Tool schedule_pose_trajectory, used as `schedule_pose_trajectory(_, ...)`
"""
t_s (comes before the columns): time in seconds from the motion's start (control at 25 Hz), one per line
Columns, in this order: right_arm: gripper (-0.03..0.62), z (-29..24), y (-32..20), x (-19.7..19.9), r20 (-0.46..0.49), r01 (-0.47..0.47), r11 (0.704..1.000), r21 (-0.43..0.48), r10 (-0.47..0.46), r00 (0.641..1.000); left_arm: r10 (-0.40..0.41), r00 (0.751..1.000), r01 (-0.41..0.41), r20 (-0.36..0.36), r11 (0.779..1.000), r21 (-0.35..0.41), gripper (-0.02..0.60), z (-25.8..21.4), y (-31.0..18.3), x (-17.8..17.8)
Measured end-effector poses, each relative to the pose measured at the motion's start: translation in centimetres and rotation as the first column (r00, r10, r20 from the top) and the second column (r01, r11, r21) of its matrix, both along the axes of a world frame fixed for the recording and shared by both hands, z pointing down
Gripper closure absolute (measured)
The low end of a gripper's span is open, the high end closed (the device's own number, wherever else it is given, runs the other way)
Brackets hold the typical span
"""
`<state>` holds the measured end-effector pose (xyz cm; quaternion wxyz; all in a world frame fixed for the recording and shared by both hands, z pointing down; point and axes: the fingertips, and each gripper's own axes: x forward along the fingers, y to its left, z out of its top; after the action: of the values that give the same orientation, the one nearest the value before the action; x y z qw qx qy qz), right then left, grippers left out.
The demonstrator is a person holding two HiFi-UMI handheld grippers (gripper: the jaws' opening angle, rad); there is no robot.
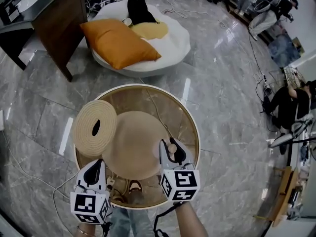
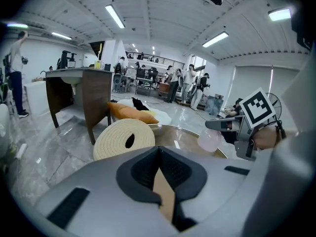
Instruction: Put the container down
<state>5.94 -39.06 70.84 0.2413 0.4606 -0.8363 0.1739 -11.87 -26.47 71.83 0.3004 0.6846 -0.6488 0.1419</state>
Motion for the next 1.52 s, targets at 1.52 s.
schedule_pose_trajectory(1.52, 0.473, 8.1, -13.5, -3.9, -0.091, 0.089, 0.994, -0.063, -0.095, 0.991, -0.166, 0.986, 0.165, -0.022, 0.986, -0.026, 0.589, 2.2, -5.7, -2.0)
